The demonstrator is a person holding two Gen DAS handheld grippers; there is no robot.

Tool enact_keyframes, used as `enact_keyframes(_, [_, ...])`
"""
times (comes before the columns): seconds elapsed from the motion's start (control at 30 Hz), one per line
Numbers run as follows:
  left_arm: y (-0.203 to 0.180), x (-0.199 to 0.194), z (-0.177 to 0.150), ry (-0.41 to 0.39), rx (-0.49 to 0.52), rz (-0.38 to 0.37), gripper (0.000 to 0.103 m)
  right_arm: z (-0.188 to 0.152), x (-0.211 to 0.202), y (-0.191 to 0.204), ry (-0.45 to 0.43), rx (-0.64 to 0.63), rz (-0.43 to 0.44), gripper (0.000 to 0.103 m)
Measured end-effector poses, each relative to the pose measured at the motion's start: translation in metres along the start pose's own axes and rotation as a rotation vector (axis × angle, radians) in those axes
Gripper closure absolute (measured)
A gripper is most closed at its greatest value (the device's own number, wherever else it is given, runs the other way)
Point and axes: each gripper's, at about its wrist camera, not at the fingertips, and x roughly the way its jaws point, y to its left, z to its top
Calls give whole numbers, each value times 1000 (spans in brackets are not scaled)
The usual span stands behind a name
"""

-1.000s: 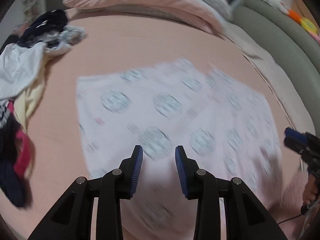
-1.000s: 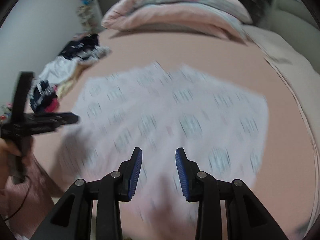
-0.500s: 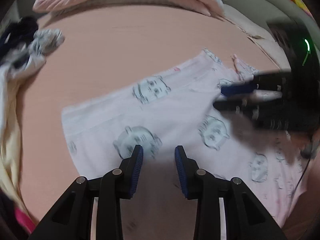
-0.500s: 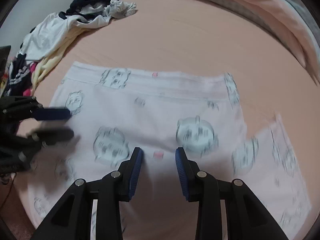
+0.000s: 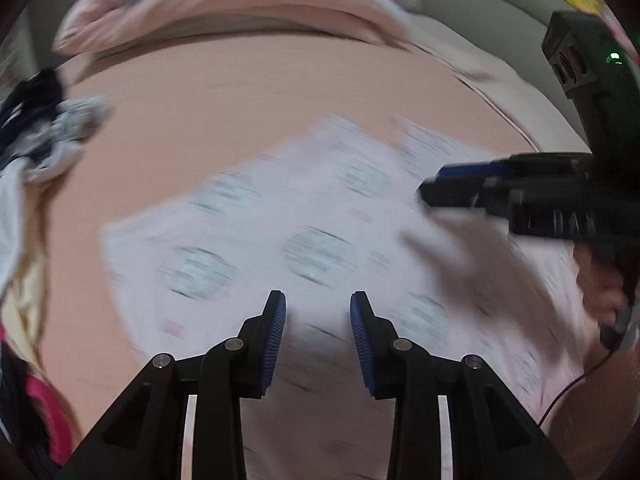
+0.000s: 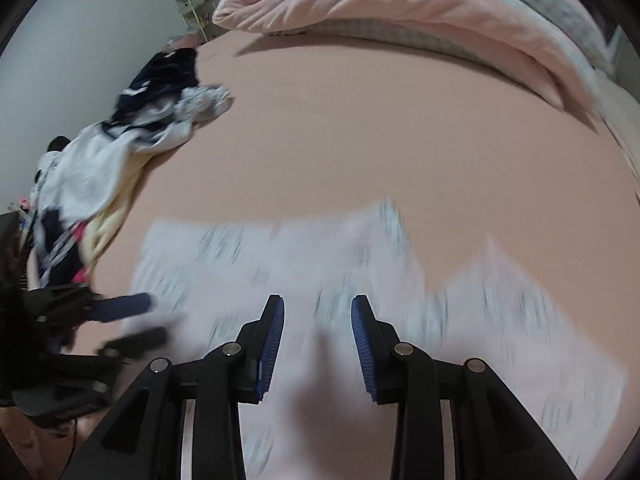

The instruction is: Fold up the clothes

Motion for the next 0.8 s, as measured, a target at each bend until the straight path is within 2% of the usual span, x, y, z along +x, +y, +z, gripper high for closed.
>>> enact_keyframes(0.07, [-25, 8, -11, 29, 44, -2, 73, -37, -8, 3, 31, 14, -20, 68])
enact_keyframes(0.13, [-48, 15, -23, 61, 86, 0, 72, -77, -5, 3, 75, 10, -81, 68])
enact_keyframes(0.17, [-49, 18, -33, 94, 102, 28, 72, -99, -1, 0, 117, 10, -114, 68])
enact_keyframes(0.23, [-53, 23, -52, 155, 130, 77, 72, -140, -13, -3, 106, 1, -164, 68])
enact_keyframes(0.33, [-55, 8, -61, 151, 115, 42, 72, -166, -34, -8, 92, 38, -123, 64])
enact_keyframes(0.47, [-77, -1, -39, 20, 51, -36, 72, -199, -62, -13, 75, 92, -59, 64])
enact_keyframes(0.53, [-95, 12, -37, 54, 82, 1, 72, -196, -60, -26, 64, 164, -100, 64])
enact_keyframes(0.57, [-101, 18, -45, 99, 99, 36, 72, -194, -59, -32, 59, 202, -122, 64])
enact_keyframes(0.63, [-113, 28, -62, 179, 134, 104, 72, -199, -56, -32, 91, 177, -142, 64])
enact_keyframes(0.67, [-117, 22, -72, 158, 147, 111, 72, -206, -62, -29, 86, 163, -146, 64])
enact_keyframes(0.77, [-118, 5, -92, 145, 89, 49, 72, -236, -77, -20, 98, 139, -146, 64])
enact_keyframes(0.8, [-119, 0, -92, 115, 63, 4, 72, -241, -84, -20, 84, 154, -121, 64])
